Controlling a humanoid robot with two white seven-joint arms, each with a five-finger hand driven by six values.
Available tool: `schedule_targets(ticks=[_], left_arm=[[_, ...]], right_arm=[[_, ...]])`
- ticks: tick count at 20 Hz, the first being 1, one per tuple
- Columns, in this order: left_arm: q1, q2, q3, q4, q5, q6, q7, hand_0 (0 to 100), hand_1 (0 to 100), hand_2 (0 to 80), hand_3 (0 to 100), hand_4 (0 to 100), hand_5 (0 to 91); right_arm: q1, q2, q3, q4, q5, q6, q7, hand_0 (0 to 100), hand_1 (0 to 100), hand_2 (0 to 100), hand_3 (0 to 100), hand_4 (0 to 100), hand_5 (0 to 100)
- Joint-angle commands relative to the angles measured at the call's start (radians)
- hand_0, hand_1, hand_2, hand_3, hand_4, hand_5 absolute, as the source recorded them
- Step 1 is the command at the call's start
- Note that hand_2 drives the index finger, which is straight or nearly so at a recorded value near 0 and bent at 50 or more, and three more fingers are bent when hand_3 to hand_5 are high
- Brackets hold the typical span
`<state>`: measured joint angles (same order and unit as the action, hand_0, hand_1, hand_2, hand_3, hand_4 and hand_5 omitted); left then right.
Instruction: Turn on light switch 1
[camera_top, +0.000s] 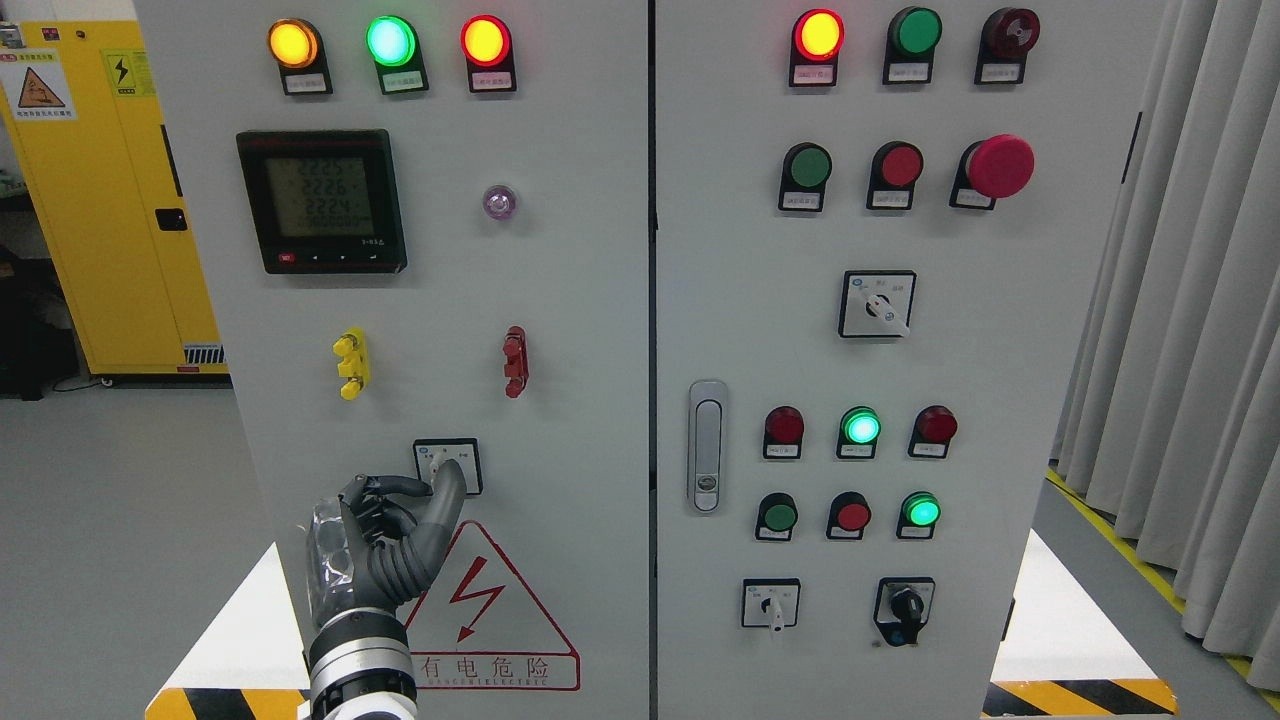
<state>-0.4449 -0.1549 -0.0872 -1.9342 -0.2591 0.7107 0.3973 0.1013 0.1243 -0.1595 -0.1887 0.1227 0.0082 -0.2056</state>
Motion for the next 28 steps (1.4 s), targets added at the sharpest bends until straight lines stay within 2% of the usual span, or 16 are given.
schedule_targets(ticks=[1,10,20,28], left_arm=[[0.0,0.0,-0.009,0.003,-0.002,0.001,-0.011,24,60,59.8,97,91,85.1],[0.0,0.0,-0.009,0.003,-0.002,0.001,-0.011,26,59,60.0,97,91,85.2],[0.0,0.0,-0.009,0.003,0.0,0.001,-0.011,41,55,60.3,97,91,85.3],[0.0,0.0,-0.009,0.003,0.001,0.001,-0.012,46,53,59.9,97,91,85.4]], right_arm=[[0.0,0.0,0.0,0.0,0.0,-0.001,0.005,0,50,4,0,0,0],[0.0,0.0,0.0,0.0,0.0,-0.001,0.006,0,50,4,0,0,0],[0.0,0.0,0.0,0.0,0.0,-0.001,0.006,0,50,4,0,0,0],[0.0,0.0,0.0,0.0,0.0,-0.001,0.005,0,50,4,0,0,0]])
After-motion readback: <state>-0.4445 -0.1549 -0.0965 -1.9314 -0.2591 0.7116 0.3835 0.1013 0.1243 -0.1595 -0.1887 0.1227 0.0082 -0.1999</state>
